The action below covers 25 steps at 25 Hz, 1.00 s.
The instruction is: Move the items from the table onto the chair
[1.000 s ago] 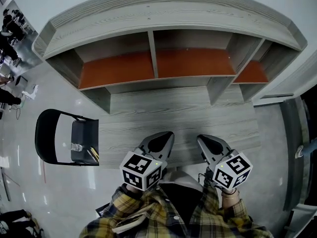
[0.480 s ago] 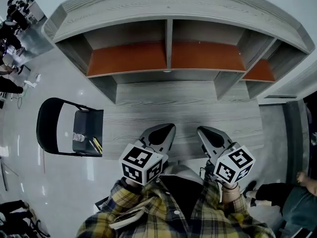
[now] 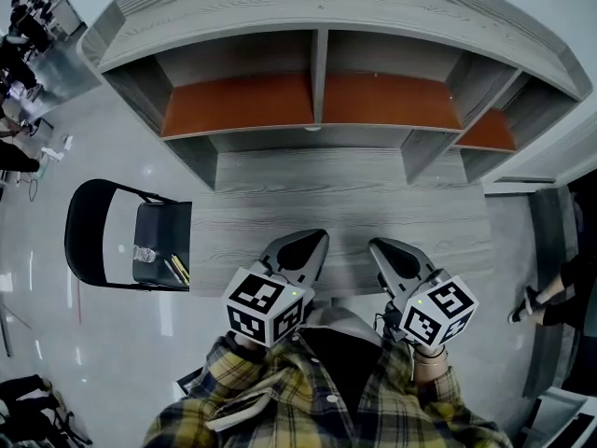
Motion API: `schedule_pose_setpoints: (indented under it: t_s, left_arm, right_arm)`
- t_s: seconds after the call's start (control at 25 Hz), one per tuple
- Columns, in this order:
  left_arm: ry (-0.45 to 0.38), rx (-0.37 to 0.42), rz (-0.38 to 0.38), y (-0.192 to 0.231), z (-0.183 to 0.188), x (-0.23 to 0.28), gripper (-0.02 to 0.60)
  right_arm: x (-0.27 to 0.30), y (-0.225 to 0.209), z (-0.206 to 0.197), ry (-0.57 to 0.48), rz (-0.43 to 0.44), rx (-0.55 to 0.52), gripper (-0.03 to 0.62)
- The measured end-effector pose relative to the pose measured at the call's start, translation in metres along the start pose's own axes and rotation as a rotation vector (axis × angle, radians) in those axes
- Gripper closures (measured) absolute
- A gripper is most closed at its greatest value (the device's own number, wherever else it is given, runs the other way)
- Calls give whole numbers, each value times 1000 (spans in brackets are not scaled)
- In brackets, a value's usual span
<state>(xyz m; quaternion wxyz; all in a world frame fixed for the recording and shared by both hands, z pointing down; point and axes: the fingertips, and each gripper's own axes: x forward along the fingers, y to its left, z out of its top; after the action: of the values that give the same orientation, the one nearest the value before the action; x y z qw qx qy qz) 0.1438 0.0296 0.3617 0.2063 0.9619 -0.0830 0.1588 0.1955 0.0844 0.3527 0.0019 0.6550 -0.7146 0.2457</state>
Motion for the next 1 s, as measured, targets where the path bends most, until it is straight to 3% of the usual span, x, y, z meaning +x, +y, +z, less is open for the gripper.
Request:
schedule_pose_setpoints:
  t_s: [1.0]
  left_arm:
    - [-3, -5, 16, -9, -6, -5, 578]
  right_arm:
    - [-7, 3, -9, 34, 22, -7, 577]
